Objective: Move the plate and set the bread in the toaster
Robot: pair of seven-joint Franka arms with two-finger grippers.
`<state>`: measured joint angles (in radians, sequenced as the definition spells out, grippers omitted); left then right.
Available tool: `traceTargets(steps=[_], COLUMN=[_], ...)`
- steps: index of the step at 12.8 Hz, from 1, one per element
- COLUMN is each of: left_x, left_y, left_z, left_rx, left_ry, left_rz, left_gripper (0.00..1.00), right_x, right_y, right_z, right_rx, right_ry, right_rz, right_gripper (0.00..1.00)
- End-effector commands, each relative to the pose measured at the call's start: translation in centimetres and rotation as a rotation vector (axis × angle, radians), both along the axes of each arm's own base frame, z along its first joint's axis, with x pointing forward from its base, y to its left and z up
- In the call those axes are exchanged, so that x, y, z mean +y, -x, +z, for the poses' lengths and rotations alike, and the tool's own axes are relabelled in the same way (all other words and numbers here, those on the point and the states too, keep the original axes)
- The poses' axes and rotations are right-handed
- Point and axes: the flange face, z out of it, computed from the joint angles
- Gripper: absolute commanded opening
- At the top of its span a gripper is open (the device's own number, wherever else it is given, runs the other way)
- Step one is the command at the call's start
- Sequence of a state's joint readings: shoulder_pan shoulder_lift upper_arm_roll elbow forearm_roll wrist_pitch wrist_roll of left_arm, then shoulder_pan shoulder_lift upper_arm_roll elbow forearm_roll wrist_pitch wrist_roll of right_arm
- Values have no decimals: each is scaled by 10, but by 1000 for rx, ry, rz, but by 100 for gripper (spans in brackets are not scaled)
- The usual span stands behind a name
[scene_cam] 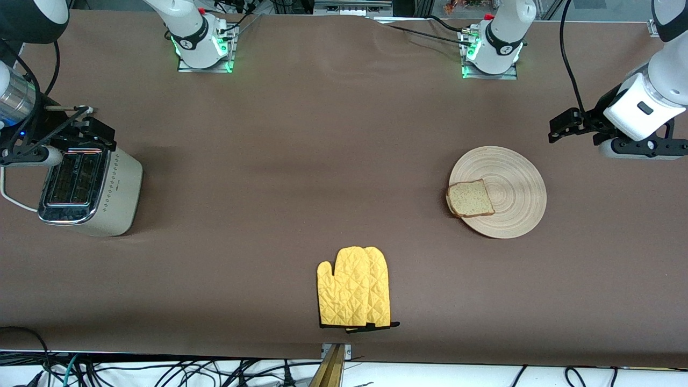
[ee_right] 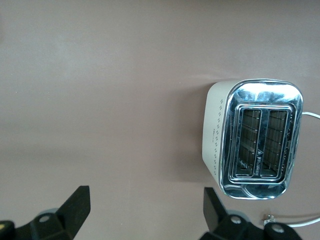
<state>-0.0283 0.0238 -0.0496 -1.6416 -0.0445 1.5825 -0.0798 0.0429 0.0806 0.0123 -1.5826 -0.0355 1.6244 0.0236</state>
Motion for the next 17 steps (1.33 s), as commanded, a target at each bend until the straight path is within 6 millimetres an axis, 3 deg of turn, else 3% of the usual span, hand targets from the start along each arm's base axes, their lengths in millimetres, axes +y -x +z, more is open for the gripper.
traceTargets(steps=[1,6,17], left_x=[-2,-4,3], left_y=[-2,-2,-10], left_z=[4,5,-13], left_rx=[6,6,44], left_ry=[-2,-7,-3], left_rz=[-6,1,9], left_gripper=[100,100,100], right_x=[0,0,-1], right_y=[-1,-1,-1], right_z=[5,5,5], right_rx=[-4,-4,-9], right_ry=[-15,-15,-12], right_rz=[5,7,9], right_gripper=[100,100,100])
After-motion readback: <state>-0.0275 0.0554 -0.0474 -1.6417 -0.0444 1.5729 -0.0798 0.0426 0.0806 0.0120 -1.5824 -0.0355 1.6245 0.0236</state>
